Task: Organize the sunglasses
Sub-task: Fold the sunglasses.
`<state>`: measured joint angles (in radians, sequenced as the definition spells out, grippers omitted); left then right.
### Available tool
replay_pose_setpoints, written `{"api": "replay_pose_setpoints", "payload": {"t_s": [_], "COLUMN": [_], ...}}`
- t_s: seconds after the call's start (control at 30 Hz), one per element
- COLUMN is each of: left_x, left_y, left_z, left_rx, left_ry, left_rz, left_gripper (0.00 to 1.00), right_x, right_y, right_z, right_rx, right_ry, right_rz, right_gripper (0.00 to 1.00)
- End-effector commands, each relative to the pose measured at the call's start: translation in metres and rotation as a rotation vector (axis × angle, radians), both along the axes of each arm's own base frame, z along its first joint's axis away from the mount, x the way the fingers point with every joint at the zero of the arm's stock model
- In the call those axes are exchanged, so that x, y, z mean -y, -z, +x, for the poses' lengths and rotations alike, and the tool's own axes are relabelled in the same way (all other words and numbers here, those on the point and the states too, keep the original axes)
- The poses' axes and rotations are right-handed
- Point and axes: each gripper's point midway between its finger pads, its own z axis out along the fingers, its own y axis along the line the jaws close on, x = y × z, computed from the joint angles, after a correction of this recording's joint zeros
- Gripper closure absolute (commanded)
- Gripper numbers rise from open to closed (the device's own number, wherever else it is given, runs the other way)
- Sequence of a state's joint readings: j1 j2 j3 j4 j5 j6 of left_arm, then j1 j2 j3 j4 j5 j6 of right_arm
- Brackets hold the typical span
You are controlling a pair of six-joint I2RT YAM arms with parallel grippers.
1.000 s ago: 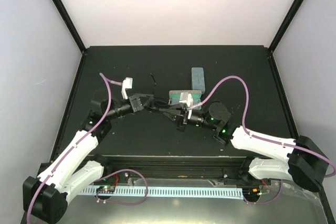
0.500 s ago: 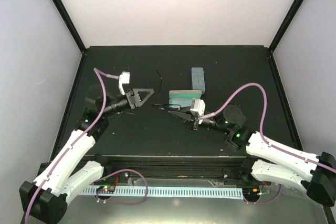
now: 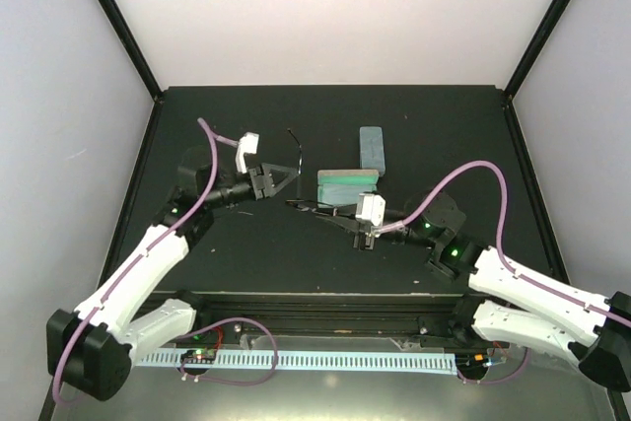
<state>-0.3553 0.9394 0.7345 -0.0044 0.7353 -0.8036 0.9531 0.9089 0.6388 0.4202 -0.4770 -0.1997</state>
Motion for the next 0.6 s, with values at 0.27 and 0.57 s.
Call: {"api": "replay_pose_setpoints", "payload": {"t_s": [0.27,0.57], "left_x": [0.036,0.036], "left_y": [-0.044,-0.050], "left_z": [-0.029,-0.047], "left_rx": [0.182,0.321], "left_ry": [0.287,0.368], "left_rz": [-0.039,-0.013], "left_gripper": [0.58,0.56], "right_x": [-0.020,-0.024], "right_y": [0.029,0.030], "right_z": [0.008,0.042], "right_rx": [-0.053,-0.098], "right_ry": [-0.029,0.130], "right_rz": [-0.262,-0.385], "right_gripper": [0.99,0.99]}}
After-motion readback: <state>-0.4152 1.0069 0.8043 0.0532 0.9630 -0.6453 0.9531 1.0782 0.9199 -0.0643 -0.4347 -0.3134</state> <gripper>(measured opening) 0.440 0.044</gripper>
